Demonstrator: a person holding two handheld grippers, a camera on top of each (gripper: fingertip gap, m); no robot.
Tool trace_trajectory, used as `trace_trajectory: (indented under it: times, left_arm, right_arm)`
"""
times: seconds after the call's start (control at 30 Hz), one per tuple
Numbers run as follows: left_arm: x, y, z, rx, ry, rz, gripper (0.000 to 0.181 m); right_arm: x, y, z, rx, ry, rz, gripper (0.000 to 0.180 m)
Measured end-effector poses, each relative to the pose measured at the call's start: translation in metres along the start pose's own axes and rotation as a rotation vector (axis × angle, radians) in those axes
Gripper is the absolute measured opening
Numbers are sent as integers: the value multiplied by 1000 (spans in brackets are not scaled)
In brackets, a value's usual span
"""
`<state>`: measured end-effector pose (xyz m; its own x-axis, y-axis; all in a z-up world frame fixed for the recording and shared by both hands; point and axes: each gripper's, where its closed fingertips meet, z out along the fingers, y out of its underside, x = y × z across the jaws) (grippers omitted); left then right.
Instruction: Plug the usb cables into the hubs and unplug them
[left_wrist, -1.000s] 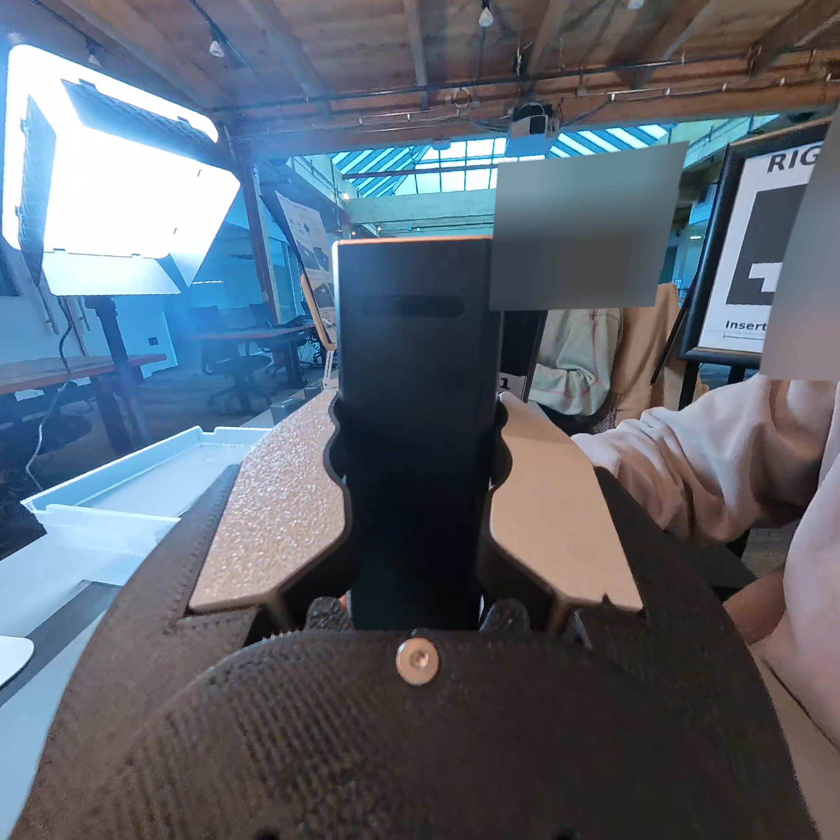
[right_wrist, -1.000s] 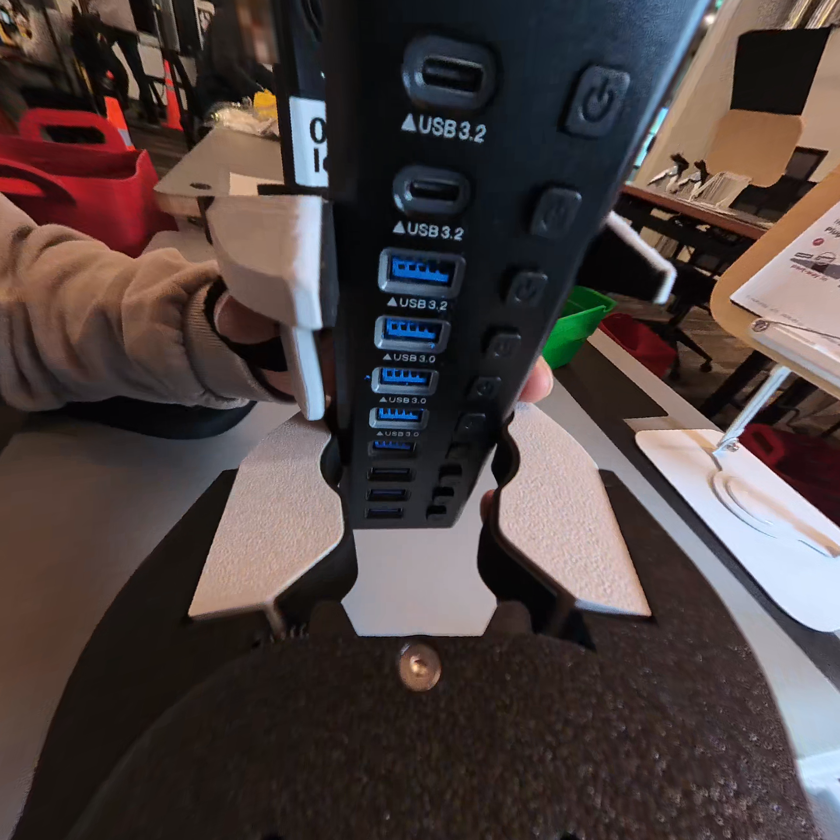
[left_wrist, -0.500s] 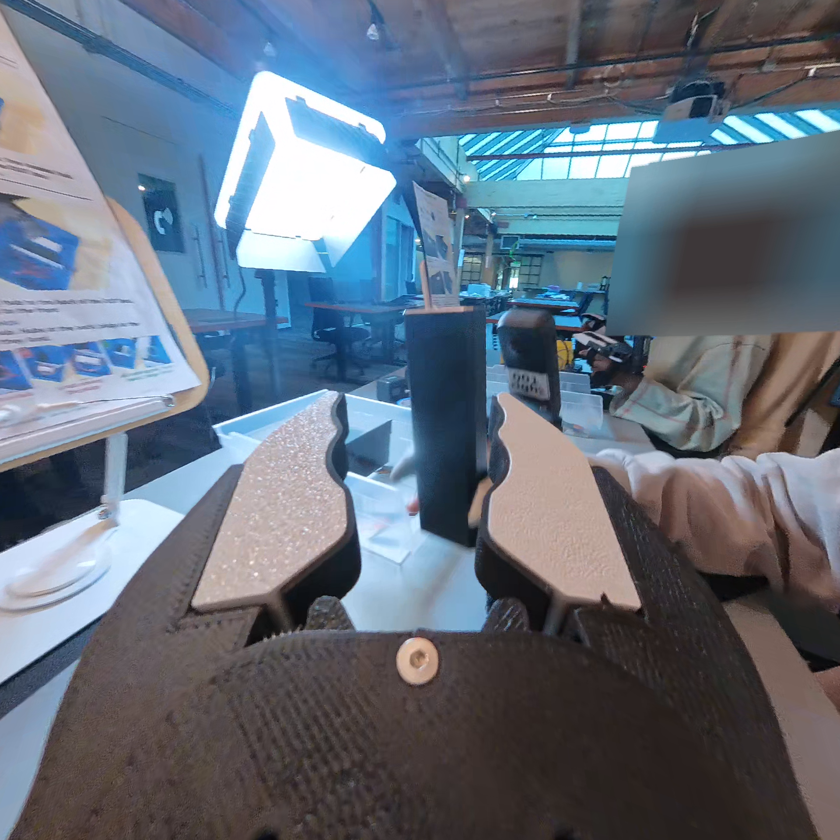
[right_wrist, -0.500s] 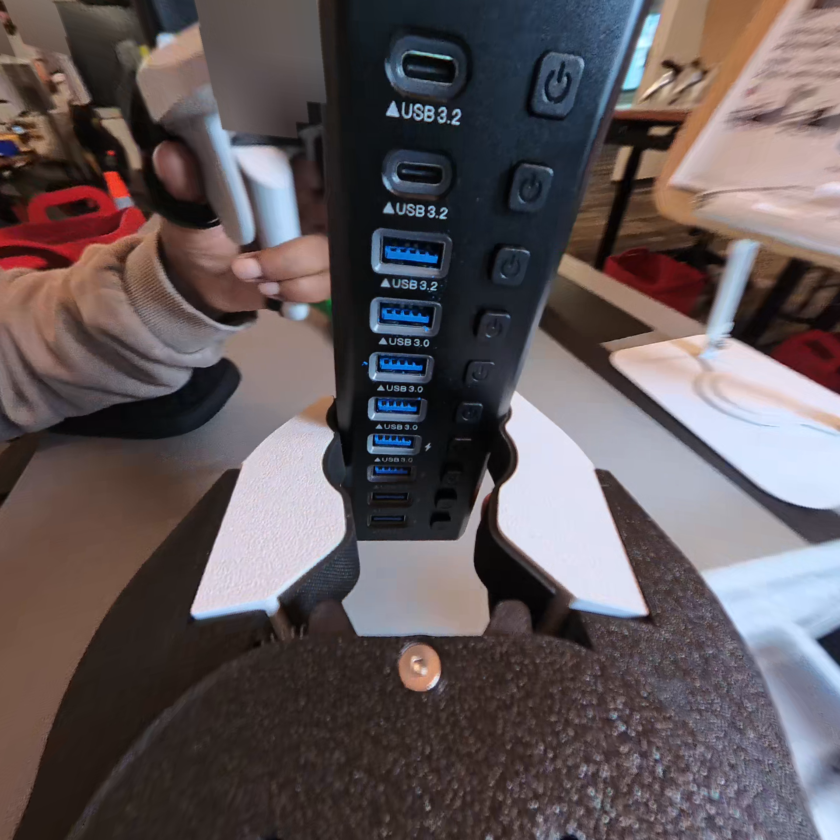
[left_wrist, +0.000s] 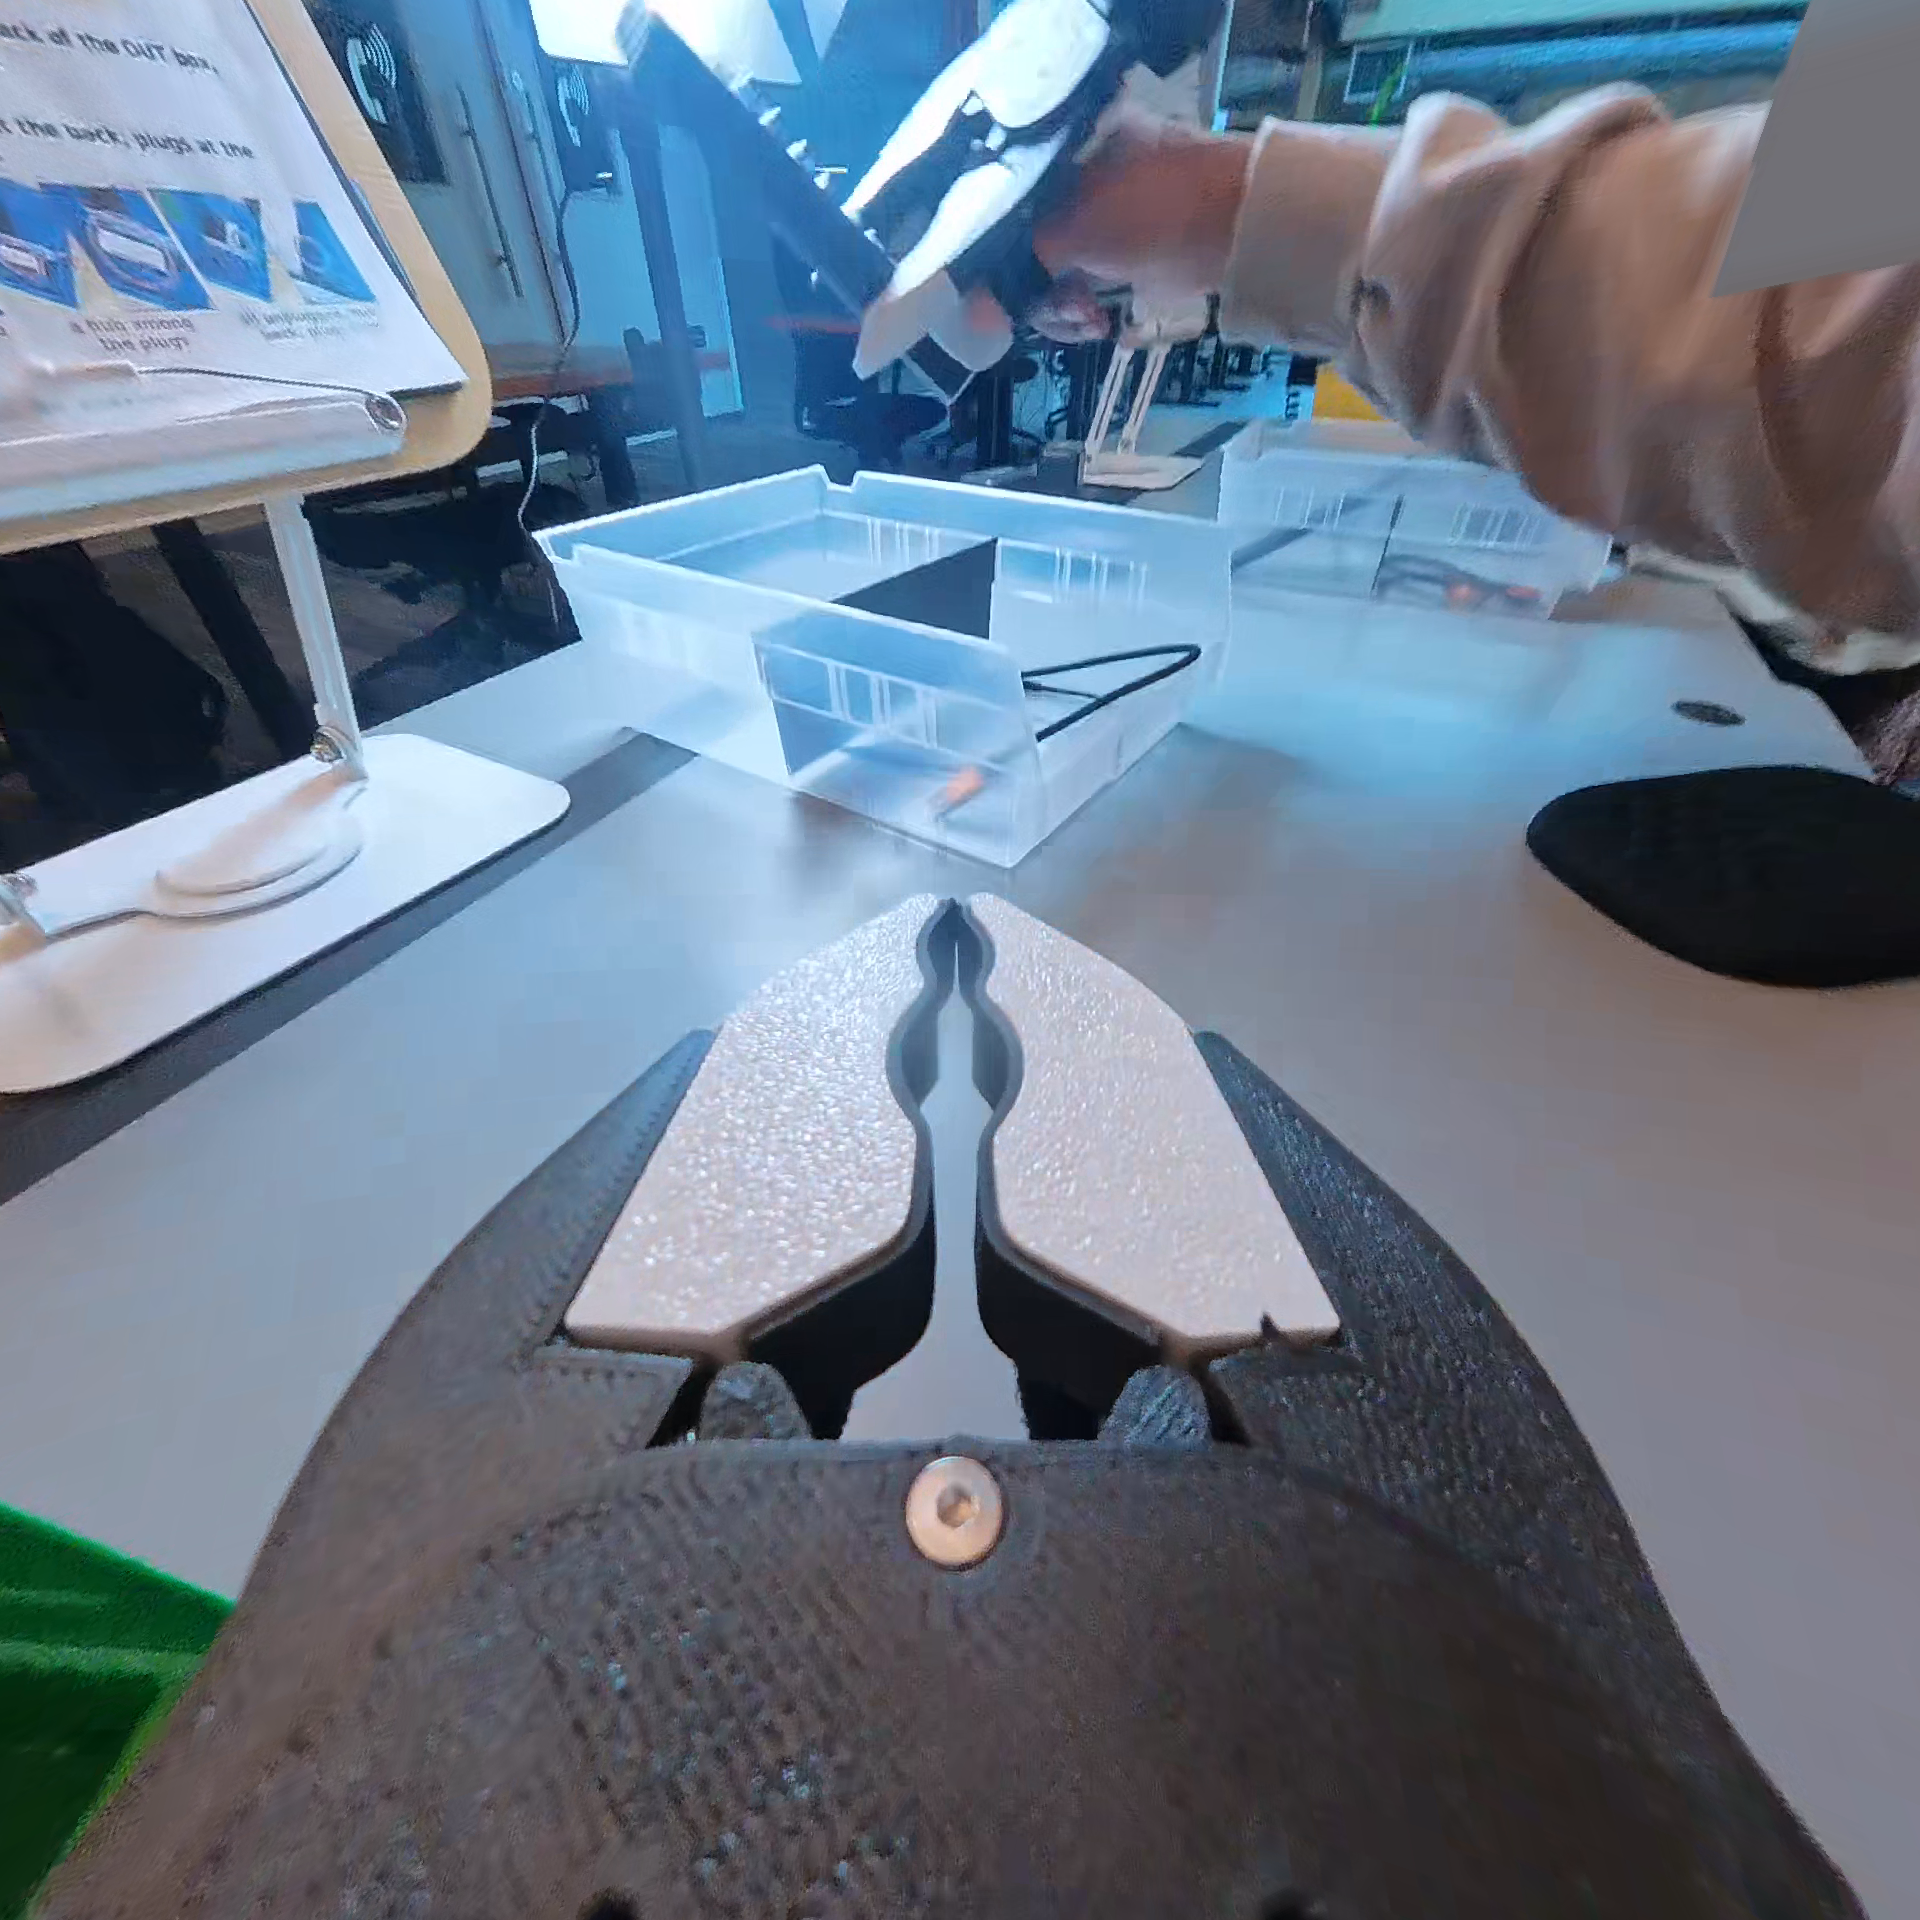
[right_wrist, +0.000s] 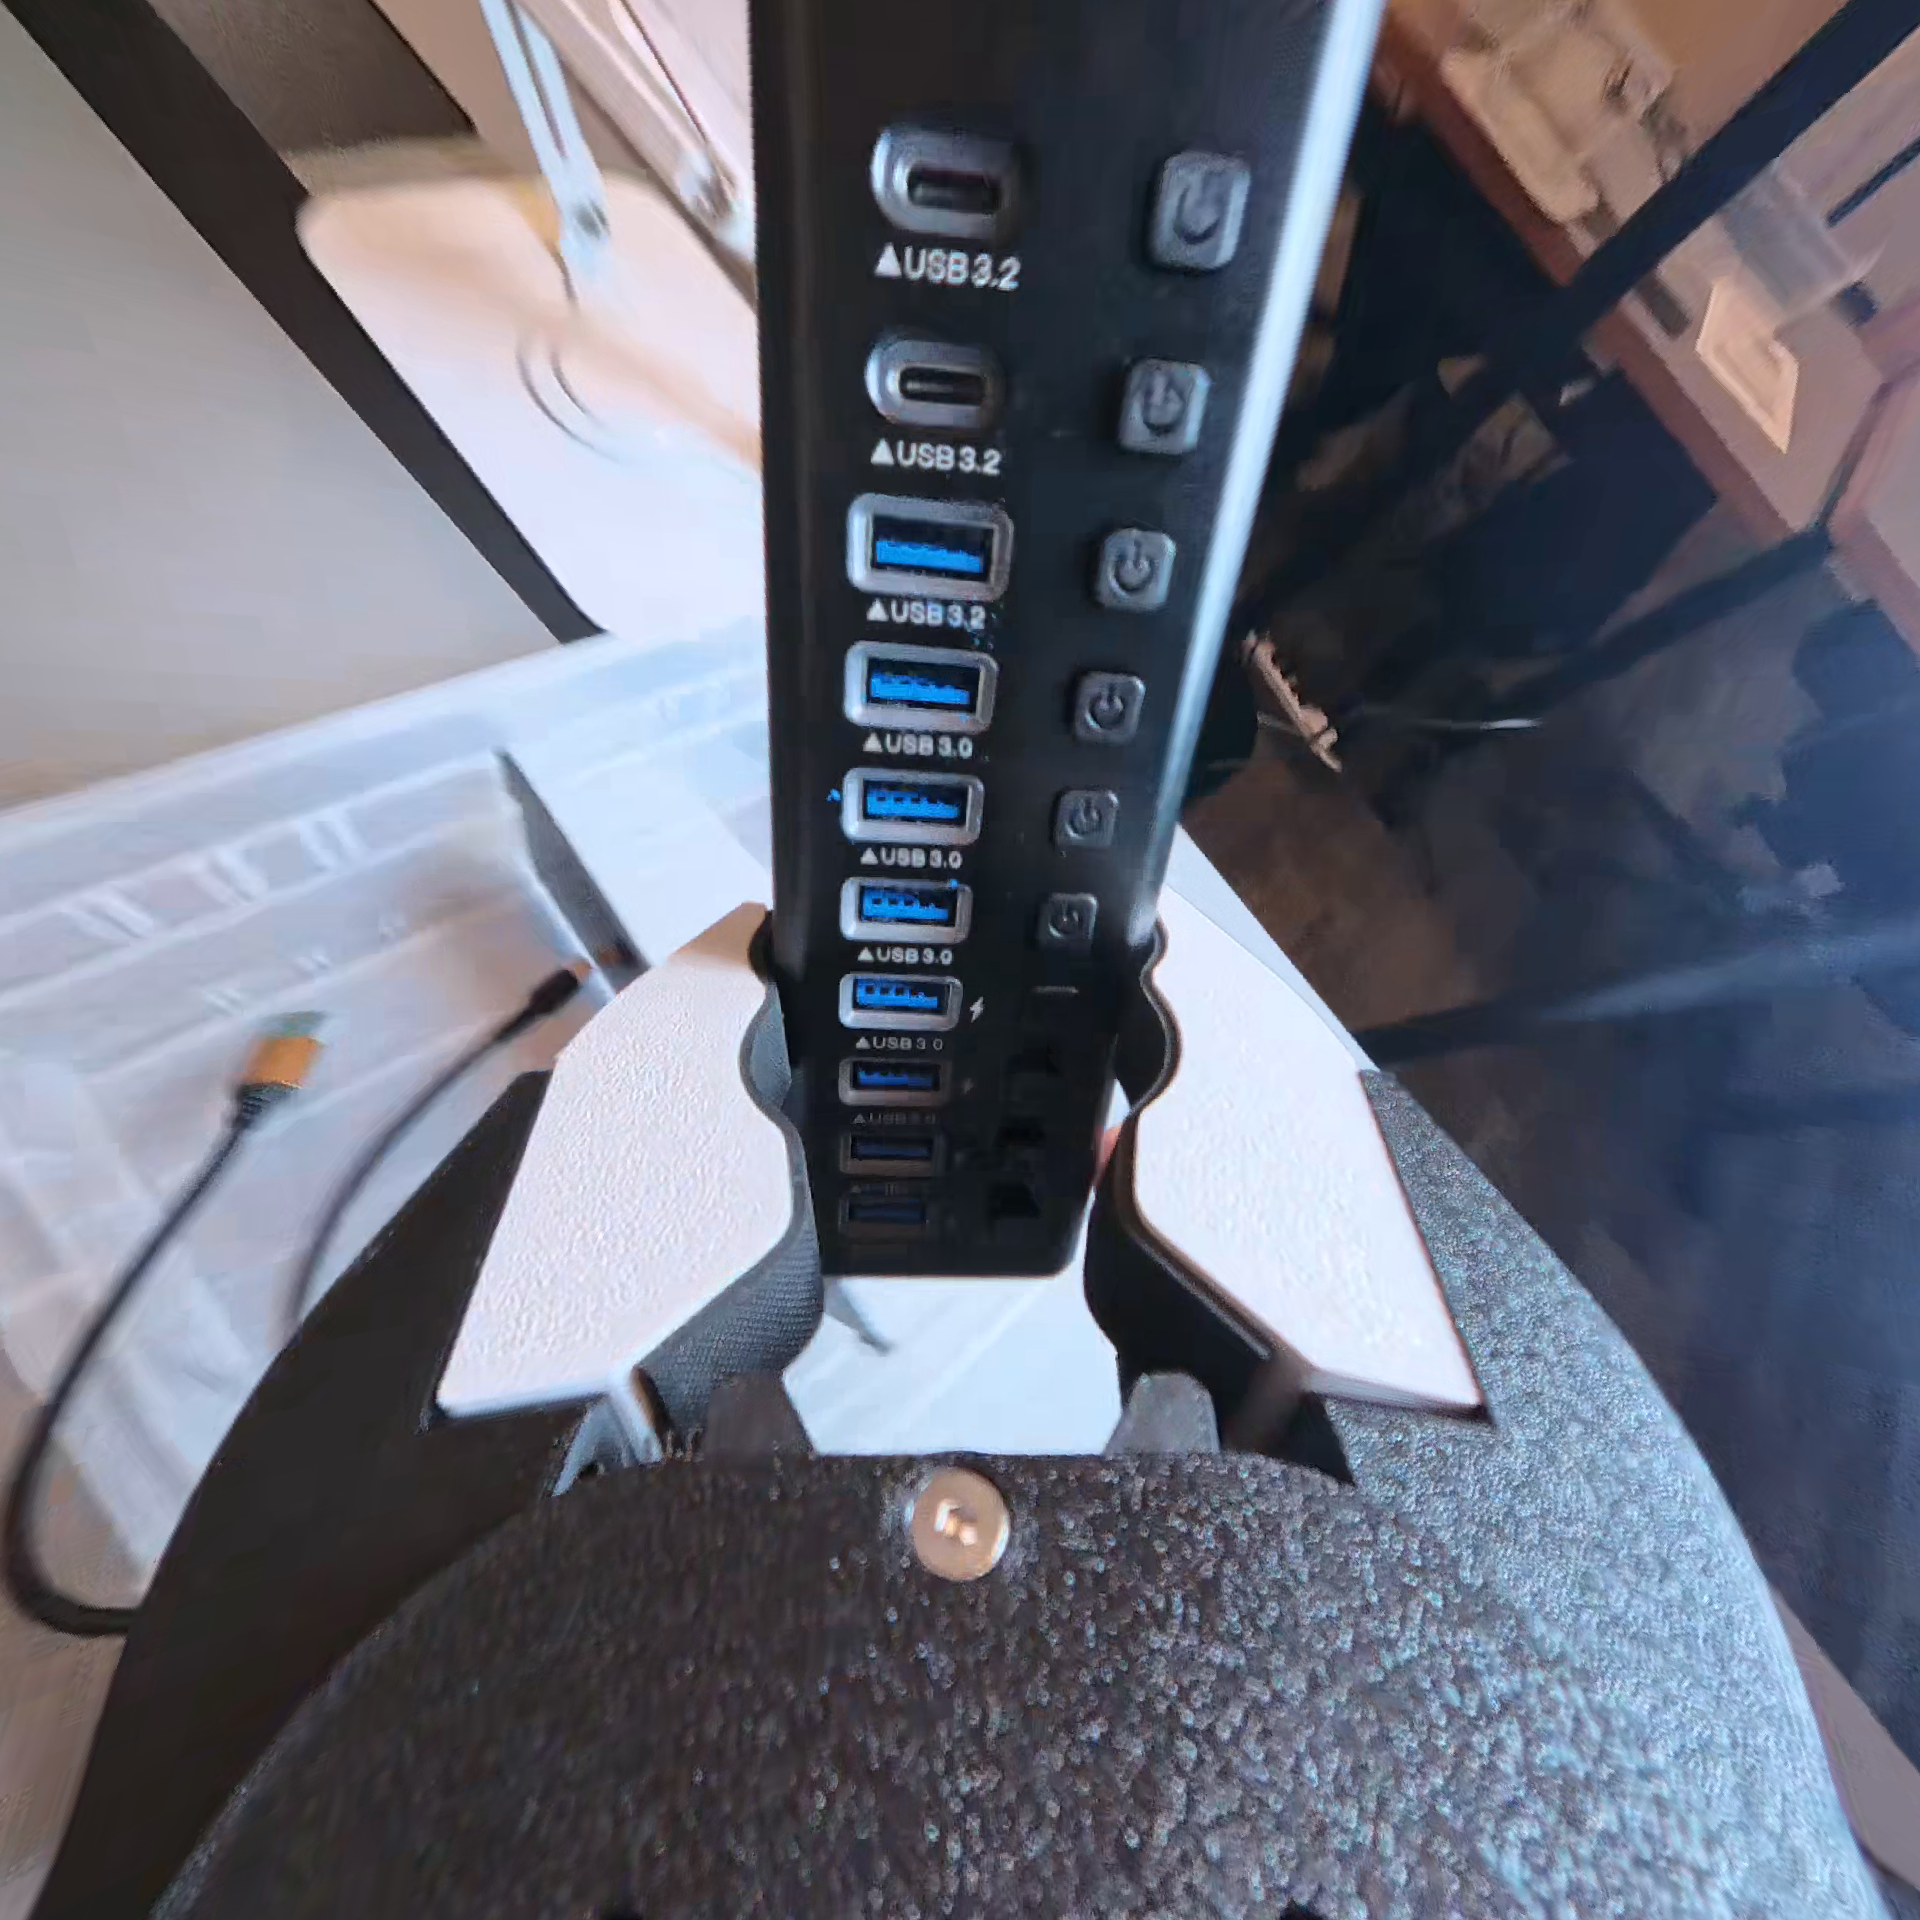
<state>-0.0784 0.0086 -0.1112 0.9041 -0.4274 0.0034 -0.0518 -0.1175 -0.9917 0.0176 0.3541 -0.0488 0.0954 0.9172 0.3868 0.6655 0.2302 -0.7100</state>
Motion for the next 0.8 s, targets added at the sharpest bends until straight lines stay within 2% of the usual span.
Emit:
trace_trajectory:
  times: [0.13, 0.3, 0.5, 0.67, 0.8]
  left_arm:
    - [-2, 9, 7, -34, -35, 68, 0]
    - [-3, 29, 12, -66, -44, 46, 0]
    - [-1, 43, 21, -89, -4, -10, 1]
    - [1, 48, 21, -120, -12, 49, 3]
    - [1, 48, 21, -120, -6, 52, 3]
  right_arm:
    - [19, 34, 34, -218, -73, -120, 62]
    - [4, 78, 60, -430, -245, -276, 62]
    - [-20, 97, 86, -594, -432, -410, 62]
    - [-36, 117, 108, -710, -529, -465, 62]
    - [-35, 129, 118, -756, -491, -498, 62]
